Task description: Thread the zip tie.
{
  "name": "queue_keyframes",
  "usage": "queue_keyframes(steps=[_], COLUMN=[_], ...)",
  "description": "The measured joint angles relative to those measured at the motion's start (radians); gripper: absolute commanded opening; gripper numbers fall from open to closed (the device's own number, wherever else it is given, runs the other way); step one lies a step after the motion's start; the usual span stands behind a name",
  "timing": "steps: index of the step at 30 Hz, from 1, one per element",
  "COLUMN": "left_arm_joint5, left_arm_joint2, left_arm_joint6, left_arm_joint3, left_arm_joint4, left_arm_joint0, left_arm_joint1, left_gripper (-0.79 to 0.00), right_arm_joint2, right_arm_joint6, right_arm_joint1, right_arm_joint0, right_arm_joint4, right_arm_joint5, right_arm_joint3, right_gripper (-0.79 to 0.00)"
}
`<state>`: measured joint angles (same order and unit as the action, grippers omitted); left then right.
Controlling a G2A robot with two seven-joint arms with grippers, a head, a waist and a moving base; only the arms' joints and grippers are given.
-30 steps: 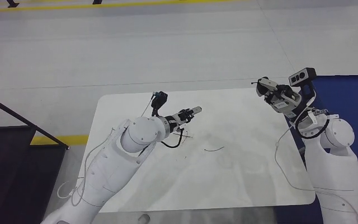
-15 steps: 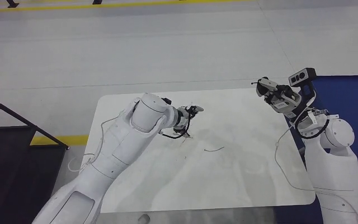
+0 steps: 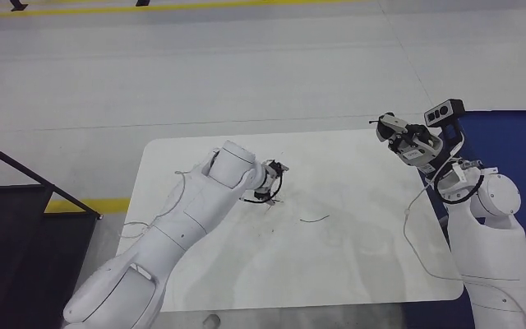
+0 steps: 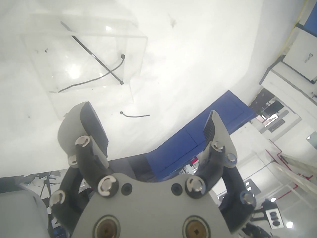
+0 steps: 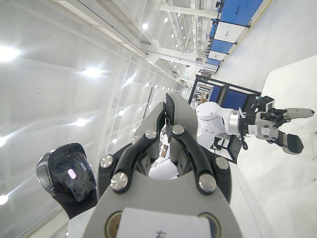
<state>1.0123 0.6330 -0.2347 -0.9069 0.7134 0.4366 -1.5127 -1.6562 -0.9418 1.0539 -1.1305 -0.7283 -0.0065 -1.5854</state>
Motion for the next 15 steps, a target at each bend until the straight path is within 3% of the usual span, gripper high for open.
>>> queue_keyframes(steps=[4,8,11,15], left_arm_joint5=[0.0,0.0,0.0,0.0], left_arm_joint2=[-0.106,-0.2,-0.267,-0.347], left_arm_joint6=[0.104,0.132,0.088,0.028], left_arm_joint3=[0.11,0.174,0.188,0.192], left_arm_joint4=[0.145,0.284,0.389,0.483], left_arm_joint0=[-0.061,-0.121,-0.16,-0.217], left_arm_joint1=[-0.042,-0.062,-0.058,-0.027], left_gripper=[-0.354,-0.385,-0.459,-0.542], right_arm_joint2=[0.0,0.0,0.0,0.0], right_arm_joint6=[0.0,0.0,0.0,0.0], right_arm_joint1=[0.0,0.0,0.0,0.0], right_arm_joint0=[0.0,0.0,0.0,0.0], right_arm_joint4=[0.0,0.0,0.0,0.0], right_arm_joint5=[0.0,0.0,0.0,0.0], right_arm_joint3=[0.0,0.0,0.0,0.0], right_gripper=[-0.785,-0.785,-0.785,-0.785])
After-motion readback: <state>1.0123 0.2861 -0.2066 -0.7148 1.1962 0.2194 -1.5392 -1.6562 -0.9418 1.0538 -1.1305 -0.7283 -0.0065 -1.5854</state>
